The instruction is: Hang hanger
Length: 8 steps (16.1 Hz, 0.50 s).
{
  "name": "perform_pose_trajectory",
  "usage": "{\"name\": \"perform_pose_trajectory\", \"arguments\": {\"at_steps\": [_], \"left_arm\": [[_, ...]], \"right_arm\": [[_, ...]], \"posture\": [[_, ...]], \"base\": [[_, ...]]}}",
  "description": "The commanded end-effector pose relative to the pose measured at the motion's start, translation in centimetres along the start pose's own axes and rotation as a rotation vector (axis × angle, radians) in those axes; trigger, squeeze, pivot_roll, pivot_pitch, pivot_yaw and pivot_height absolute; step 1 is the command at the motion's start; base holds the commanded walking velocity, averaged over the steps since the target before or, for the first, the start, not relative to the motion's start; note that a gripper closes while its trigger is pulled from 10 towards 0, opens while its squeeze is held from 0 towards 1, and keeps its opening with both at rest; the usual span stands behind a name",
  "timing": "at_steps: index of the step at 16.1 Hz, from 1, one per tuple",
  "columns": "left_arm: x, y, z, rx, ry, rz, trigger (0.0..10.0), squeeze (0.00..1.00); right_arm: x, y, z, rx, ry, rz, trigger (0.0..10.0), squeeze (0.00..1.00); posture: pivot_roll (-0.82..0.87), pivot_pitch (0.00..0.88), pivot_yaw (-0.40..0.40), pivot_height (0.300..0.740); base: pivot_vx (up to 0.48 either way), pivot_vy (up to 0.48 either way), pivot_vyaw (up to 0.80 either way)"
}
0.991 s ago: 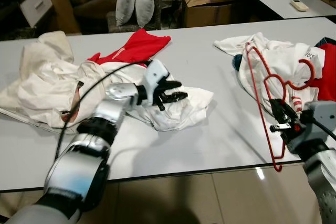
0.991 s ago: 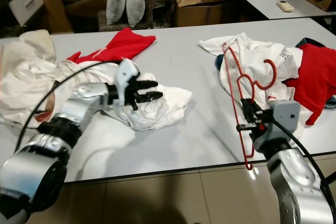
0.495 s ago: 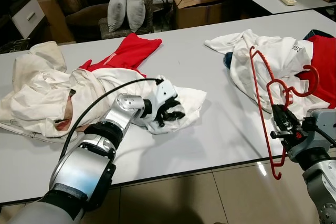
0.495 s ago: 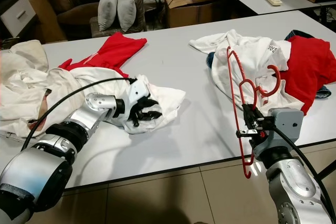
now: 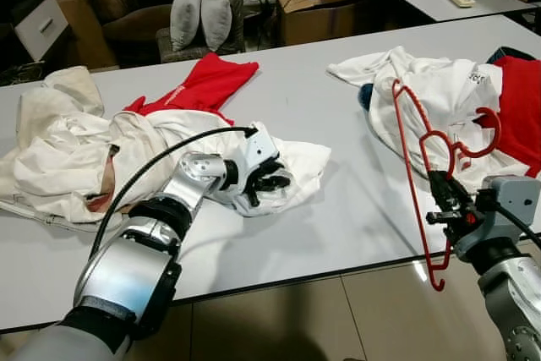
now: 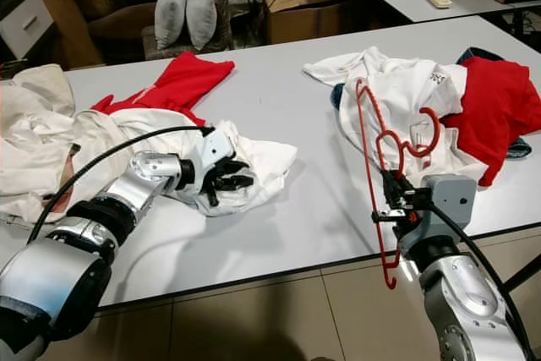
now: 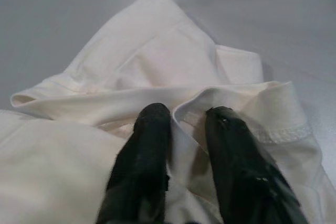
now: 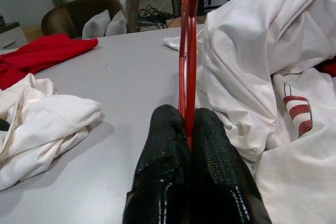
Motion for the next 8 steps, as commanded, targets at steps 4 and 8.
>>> {"name": "perform_pose_trajectory", "arguments": {"at_steps": [4,8], "left_arm": [[-0.3,0.6,0.5,0.031,-0.024,0.035,0.0,0.0],[0.5,1.6,1.2,0.073,-0.087,0.083,0.0,0.0]], "right_arm": [[0.4,0.2,-0.4,0.008,-0.011,-0.002,10.0,0.0],[0.4,0.5,-0.7,0.016,-0.018,-0.001,10.0,0.0]], "posture": [[-0.3,0.0,0.115,0.74],[-0.3,0.0,0.111,0.74]], "base": [[0.0,0.0,0.0],[0.0,0.0,0.0]]}}
Point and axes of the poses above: a point about 5 cm out from each wrist's last joint towards the gripper, its own z axis pointing back from the gripper into the wrist, its own x axis along the axis of the wrist's last joint, y = z × x, the point moved 4 cm from there along -z, pointing out of the wrist towards the gripper, and after that the axes turned 12 degrees about z, right-handed, at the moved point
